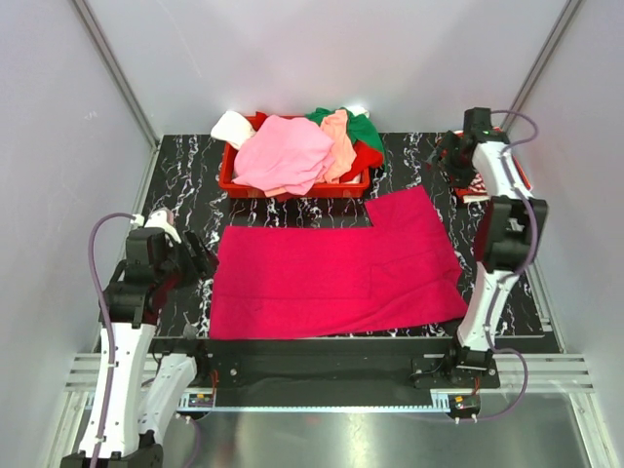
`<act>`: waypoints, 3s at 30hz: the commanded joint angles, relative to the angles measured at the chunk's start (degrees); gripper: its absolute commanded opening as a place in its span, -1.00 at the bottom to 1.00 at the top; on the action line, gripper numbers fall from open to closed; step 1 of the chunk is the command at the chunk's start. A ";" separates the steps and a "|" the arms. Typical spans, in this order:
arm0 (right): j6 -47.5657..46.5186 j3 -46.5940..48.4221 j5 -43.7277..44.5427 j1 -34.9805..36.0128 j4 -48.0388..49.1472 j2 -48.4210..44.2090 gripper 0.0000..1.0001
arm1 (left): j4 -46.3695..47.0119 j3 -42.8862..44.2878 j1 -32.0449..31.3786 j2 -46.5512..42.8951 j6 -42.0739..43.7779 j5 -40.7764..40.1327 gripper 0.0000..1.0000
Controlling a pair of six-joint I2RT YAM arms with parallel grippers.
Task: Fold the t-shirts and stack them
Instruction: Fold the tshirt
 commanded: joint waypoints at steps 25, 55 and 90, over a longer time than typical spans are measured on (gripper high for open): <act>-6.09 16.51 0.21 4.99 -2.57 23.97 -0.33 | 8.65 -2.59 1.63 1.24 2.15 9.33 0.47; -3.89 -13.02 -7.70 9.21 8.50 -15.83 -1.00 | 21.12 24.74 2.68 65.74 1.44 -2.81 0.20; -4.24 -23.57 -11.47 9.21 10.43 -26.21 -1.00 | 27.28 25.44 1.89 74.81 0.03 1.59 -1.00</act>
